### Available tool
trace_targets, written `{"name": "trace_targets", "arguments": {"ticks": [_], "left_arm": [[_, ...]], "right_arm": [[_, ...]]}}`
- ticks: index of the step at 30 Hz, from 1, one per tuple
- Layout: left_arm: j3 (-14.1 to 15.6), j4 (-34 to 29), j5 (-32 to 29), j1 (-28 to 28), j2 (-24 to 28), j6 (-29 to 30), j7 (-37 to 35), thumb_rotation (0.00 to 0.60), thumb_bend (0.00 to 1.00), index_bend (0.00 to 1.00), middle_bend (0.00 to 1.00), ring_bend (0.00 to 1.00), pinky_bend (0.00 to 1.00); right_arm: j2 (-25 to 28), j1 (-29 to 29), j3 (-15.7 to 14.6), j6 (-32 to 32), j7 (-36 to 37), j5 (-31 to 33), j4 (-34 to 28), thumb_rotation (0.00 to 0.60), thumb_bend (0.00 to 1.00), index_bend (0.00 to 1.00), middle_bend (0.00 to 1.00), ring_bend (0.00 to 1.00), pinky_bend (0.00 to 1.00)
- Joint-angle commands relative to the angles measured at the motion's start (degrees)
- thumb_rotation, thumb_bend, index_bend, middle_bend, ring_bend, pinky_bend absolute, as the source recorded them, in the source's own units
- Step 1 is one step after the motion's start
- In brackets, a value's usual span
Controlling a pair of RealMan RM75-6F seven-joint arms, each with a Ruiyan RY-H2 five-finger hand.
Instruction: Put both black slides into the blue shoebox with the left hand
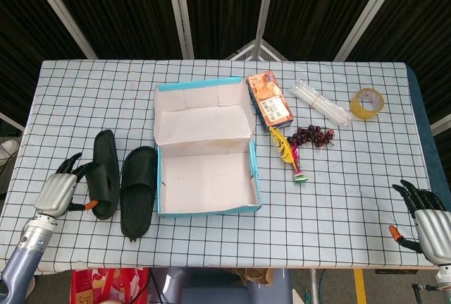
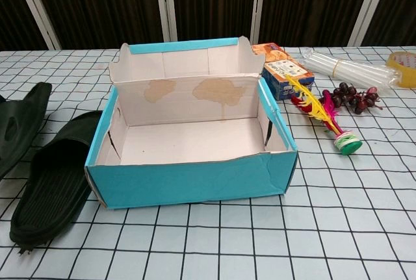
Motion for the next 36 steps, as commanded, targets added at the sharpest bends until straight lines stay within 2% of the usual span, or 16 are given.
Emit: {"name": "trace_targets", "arguments": {"ticks": [1, 5, 10, 15, 18, 24, 29, 32, 36], "left_arm": [[0.1, -0.79, 0.75, 0.97, 2.0, 2.1, 0.77, 0.6, 0.47, 0.26, 0.41, 0.06, 0.1], [-0.08, -3.12, 2.14, 1.88, 5.83, 5.02, 1.77, 0.6, 0.48, 0.3, 0.46, 0.08, 0.1], [-1.57, -7.85, 5.42, 1.56, 12.4, 9.01, 6.67, 0.6, 0.52, 0.35, 0.51, 0.12, 0.1], [-4.2, -12.88, 11.27, -0.68, 19.6, 12.22, 18.0, 0.6, 0.52, 0.38, 0.54, 0.13, 0.1], [-5.31, -16.01, 16.66, -3.17, 24.7, 11.38, 26.98, 0.6, 0.51, 0.38, 0.54, 0.13, 0.1], [-8.5, -21.04, 27.78, -8.66, 32.11, 8.72, 41.49, 0.6, 0.49, 0.4, 0.54, 0.13, 0.12], [-11.44, -22.33, 35.06, -14.1, 34.9, 4.56, 47.58, 0.6, 0.49, 0.41, 0.55, 0.13, 0.12], [-12.63, -23.59, 36.66, -16.91, 36.95, -1.48, 52.3, 0.6, 0.49, 0.41, 0.56, 0.13, 0.12], [-14.66, -26.73, 37.13, -21.41, 39.21, -13.24, 61.0, 0.6, 0.49, 0.41, 0.58, 0.13, 0.12]], "right_arm": [[0.09, -0.04, -0.03, 0.1, 0.14, -0.13, -0.1, 0.6, 0.31, 0.15, 0.11, 0.18, 0.14], [0.3, -0.06, -0.17, 0.11, 0.39, -0.42, -0.38, 0.6, 0.31, 0.15, 0.11, 0.18, 0.14], [0.62, -0.14, -0.21, 0.33, 1.38, -0.68, -0.46, 0.6, 0.31, 0.15, 0.11, 0.18, 0.14], [0.91, -0.3, -0.21, 0.78, 2.67, -1.01, -0.34, 0.6, 0.31, 0.15, 0.11, 0.18, 0.14], [1.1, -0.37, -0.3, 0.89, 3.43, -1.21, -0.15, 0.6, 0.31, 0.15, 0.11, 0.18, 0.14], [1.31, -0.5, -0.33, 1.17, 4.54, -1.41, 0.14, 0.6, 0.31, 0.15, 0.11, 0.18, 0.14], [1.42, -0.51, -0.37, 1.15, 5.27, -1.47, 0.26, 0.6, 0.31, 0.15, 0.11, 0.18, 0.14], [1.45, -0.5, -0.38, 1.05, 5.65, -1.39, 0.4, 0.6, 0.31, 0.15, 0.11, 0.18, 0.14], [1.4, -0.36, -0.31, 0.78, 5.99, -1.25, 0.46, 0.6, 0.31, 0.15, 0.11, 0.18, 0.14]]}}
